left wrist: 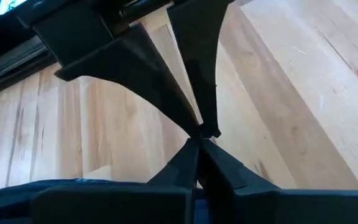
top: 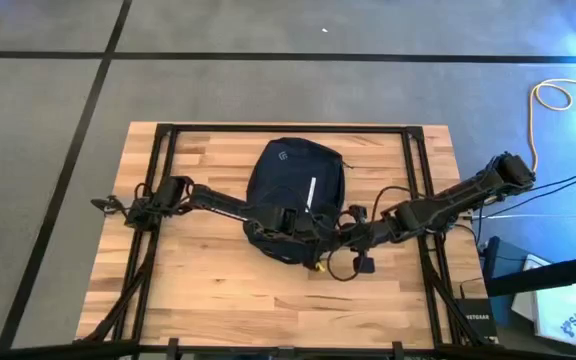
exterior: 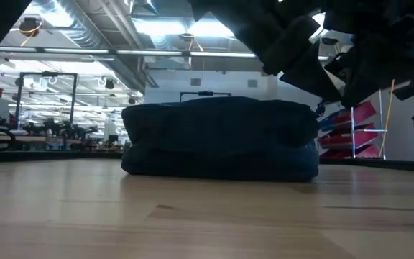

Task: Unpack backpack
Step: Open the blue backpack

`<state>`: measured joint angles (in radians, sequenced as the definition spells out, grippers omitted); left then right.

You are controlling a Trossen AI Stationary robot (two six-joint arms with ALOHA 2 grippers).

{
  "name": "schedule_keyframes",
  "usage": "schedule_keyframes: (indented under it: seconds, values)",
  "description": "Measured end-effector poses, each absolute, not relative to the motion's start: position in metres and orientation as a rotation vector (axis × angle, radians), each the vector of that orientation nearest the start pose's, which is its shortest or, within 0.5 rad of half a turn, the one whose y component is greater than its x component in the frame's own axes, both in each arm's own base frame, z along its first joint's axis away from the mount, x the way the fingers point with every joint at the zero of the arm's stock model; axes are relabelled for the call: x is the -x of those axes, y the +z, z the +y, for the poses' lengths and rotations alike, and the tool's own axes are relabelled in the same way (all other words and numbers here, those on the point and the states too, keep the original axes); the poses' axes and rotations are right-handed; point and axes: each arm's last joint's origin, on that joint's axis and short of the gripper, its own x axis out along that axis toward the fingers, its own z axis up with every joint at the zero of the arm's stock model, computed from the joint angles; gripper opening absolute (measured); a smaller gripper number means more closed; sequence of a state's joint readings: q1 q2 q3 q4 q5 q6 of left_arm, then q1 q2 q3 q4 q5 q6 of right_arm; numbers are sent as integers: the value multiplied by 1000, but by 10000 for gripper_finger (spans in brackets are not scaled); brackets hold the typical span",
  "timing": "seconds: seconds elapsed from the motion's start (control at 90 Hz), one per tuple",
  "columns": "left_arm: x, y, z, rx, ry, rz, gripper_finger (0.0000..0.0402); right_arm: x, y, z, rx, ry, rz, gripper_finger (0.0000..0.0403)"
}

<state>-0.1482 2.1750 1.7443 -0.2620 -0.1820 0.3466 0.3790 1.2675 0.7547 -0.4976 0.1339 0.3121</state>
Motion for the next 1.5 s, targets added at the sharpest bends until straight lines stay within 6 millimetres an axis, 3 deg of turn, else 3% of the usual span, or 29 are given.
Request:
schedule_keyframes:
  seconds: [0.133,0.311,0.556,0.922,1.367,1.5]
  values:
    - [-485,207,-67,-459,-65,709,0,-220,206,84,-31,73,1005,34]
    - [-481,200,-67,-476,-62,767,0,-217,204,83,-39,58,1038,100]
    - [-480,206,-78,-484,-69,729,0,-218,201,80,51,-17,1032,167]
    - [-472,203,-98,-518,-87,781,0,-239,173,85,385,20,1040,175]
    - [-471,205,-101,-554,-84,790,0,-260,155,96,464,107,953,174]
    - [-471,204,-100,-556,-84,796,0,-261,155,96,466,101,951,144]
